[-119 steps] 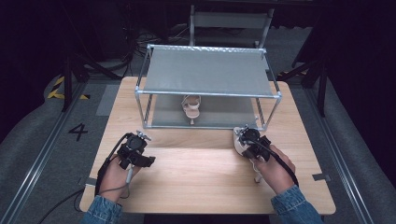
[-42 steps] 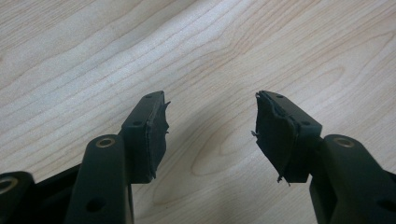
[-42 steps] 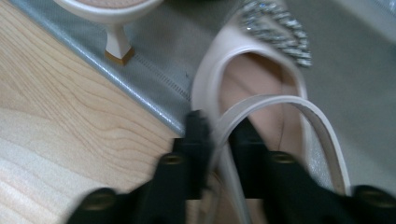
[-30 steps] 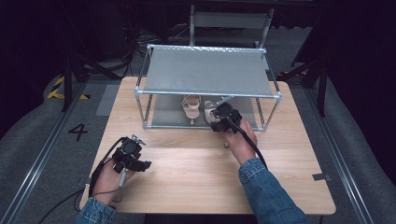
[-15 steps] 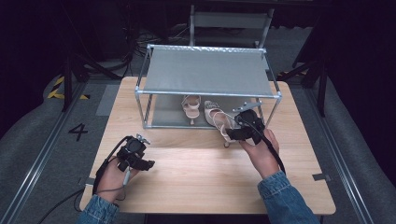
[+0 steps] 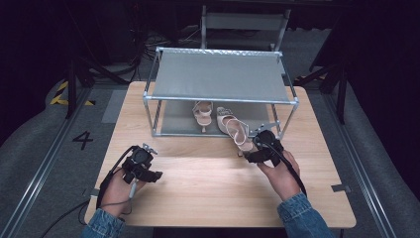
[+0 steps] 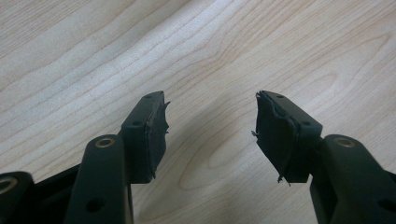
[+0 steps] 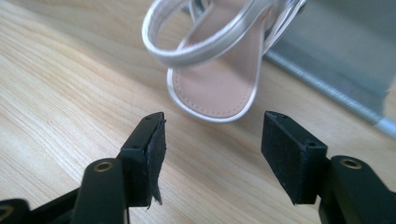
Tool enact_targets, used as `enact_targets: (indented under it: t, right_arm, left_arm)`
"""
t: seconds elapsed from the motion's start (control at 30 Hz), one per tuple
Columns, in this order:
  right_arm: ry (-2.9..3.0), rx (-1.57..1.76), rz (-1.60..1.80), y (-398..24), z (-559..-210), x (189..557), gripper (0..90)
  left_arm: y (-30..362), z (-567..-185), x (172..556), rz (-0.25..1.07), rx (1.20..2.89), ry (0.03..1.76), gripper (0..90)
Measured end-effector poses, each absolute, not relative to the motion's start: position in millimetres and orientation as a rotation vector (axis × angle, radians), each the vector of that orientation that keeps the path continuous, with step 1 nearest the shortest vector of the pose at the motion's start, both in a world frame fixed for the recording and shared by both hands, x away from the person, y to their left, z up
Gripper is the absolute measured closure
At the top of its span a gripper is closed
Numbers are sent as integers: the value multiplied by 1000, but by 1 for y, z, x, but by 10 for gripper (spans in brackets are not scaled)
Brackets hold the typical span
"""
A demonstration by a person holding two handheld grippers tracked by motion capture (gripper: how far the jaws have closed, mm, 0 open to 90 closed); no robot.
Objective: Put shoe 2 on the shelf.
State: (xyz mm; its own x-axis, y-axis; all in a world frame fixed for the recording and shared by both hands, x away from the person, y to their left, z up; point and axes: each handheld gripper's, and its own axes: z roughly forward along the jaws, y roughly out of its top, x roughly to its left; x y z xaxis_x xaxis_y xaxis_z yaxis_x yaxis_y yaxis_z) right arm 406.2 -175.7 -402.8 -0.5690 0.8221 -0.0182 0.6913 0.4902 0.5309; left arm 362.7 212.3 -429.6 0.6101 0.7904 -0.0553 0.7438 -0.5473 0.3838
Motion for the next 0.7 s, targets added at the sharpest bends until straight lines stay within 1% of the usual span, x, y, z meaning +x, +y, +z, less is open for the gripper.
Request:
enact_targets:
  t: [0.23, 0.33, 0.47, 0.57, 0.7]
  right_arm:
    - [2490, 1307, 650, -168, -427, 420, 393]
    - [2494, 1307, 640, -164, -435, 424, 411]
    - [2482, 1320, 685, -160, -442, 428, 468]
    - [2449, 1355, 744, -160, -445, 432, 493]
    - [2419, 1335, 790, -157, -444, 431, 623]
  left_arm:
    - [213, -431, 363, 175, 2471, 1232, 432]
    - [214, -431, 362, 172, 2468, 1236, 432]
    - [214, -432, 363, 169, 2469, 1236, 432]
    - [214, -433, 363, 165, 2472, 1234, 432]
    - [214, -433, 363, 165, 2468, 1237, 432]
